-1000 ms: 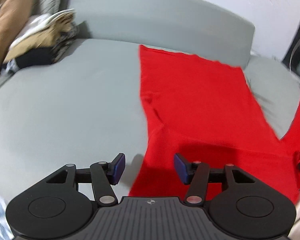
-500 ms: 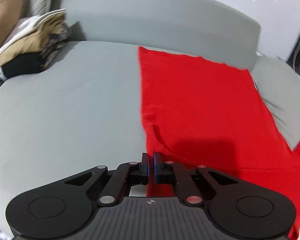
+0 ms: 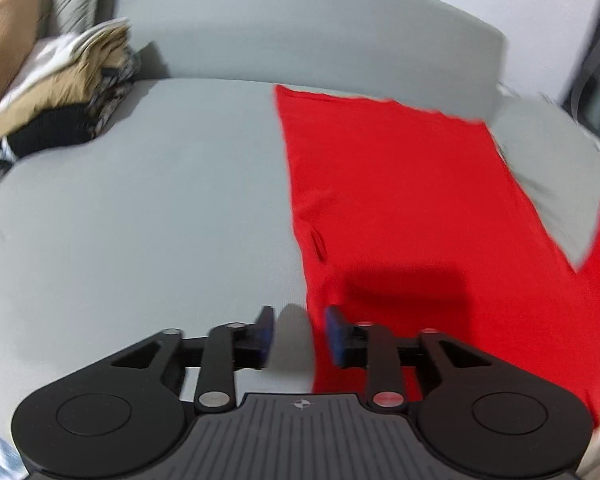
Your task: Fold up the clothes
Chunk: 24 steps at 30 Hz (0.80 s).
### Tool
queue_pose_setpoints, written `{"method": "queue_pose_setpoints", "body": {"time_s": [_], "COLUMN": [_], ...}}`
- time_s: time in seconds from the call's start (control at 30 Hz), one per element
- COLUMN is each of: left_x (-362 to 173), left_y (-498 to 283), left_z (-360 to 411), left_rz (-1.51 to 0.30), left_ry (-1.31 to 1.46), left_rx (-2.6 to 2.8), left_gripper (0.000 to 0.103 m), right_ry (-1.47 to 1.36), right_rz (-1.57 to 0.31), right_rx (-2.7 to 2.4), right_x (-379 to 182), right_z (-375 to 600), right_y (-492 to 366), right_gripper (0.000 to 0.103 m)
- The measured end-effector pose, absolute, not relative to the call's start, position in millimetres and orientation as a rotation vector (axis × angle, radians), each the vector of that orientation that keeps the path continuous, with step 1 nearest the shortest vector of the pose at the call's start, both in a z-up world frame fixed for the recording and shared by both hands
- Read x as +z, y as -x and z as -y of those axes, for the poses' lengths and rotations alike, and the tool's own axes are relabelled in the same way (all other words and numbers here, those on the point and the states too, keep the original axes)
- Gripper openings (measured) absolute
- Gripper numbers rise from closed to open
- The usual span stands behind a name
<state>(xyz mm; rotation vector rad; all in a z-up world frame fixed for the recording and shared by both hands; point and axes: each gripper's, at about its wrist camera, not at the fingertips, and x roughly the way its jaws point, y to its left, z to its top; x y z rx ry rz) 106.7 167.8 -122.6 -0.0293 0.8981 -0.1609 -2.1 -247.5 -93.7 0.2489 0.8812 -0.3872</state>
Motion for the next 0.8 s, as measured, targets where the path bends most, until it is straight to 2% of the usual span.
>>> {"method": "queue_pose_setpoints", "body": {"time_s": [0.03, 0.2, 0.43, 0.57, 0.6, 0.67, 0.7, 0.8], "left_x": [-117.9, -112.6, -145.4, -159.6, -161.1, -158.9, -156.5, -146.2], "left_y": [-97.3, -54.4, -34.8, -41.7, -43.4, -44.0, -44.0, -37.7], "left_z": [-169.0, -187.2, -198.5, -190.2, -186.6, -180.0, -179.6, -177.1], "left_rz": [-0.897, -0.924, -0.963, -0.974, -0.975, -0.971, -0.965, -0.917], "left_ry": [0.022, 0.154, 0.341, 0.401, 0.39, 0.36, 0.365, 0.338], "left_rx": [-0.168, -0.182, -0.197, -0.241, -0.232, -0.218, -0.23, -0.213], "left_gripper": [0.041, 0.058, 0.054, 0.051, 0.049, 0.026, 0.007, 0.007], "right_ry": [-0.26, -0.346, -0.353, -0.357, -0.361, -0.374, -0.383, -0.405], "right_rz": [-0.872, -0.911, -1.015, -0.996, -0.992, -0.992, -0.996, -1.01], "right_rx": [-0.374, -0.209, -0.012, -0.033, -0.043, -0.058, -0.063, -0.068], "right_x": [-87.6, -75.2, -95.6, -91.6, -90.7, -92.6, -94.1, -96.4], "right_z": [243.4, 209.9, 151.9, 154.4, 156.2, 158.9, 160.6, 167.5], "right_y": [7.3, 27.6, 40.2, 43.8, 44.4, 47.3, 48.5, 52.4], "right_gripper": [0.051, 0.053, 0.055, 0.055, 0.056, 0.056, 0.056, 0.056]}}
